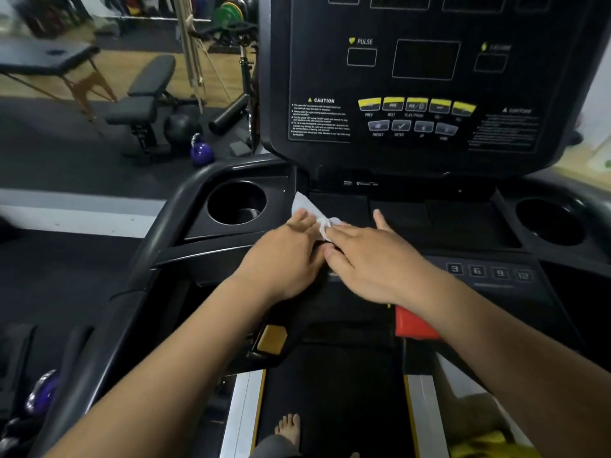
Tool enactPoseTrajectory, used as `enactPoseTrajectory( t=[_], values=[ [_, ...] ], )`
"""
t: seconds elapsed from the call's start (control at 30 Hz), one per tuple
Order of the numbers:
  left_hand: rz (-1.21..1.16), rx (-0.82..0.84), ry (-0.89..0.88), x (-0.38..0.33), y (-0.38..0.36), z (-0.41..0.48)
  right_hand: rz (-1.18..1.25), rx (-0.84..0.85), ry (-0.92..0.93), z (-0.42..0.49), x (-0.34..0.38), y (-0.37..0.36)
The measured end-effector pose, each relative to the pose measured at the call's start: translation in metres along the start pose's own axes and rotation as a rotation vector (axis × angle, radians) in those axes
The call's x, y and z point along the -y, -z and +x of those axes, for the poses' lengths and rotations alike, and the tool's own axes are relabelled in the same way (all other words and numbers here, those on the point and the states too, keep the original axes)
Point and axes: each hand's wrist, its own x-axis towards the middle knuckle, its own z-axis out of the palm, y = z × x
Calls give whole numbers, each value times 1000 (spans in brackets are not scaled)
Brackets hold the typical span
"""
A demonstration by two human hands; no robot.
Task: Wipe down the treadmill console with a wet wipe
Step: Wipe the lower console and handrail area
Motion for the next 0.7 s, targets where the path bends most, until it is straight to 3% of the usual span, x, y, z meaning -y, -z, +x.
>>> enactPoseTrajectory(
  t=[0.2,0.4,0.7],
  values=[
    [28,12,-17,0,-1,-7,1,25,-94,-13,-24,10],
    [186,121,40,-7,-5,42,23,99,-179,25,-37,18],
    [151,117,-29,-9,0,30,-10,122,-143,10,-43,16]
  ],
)
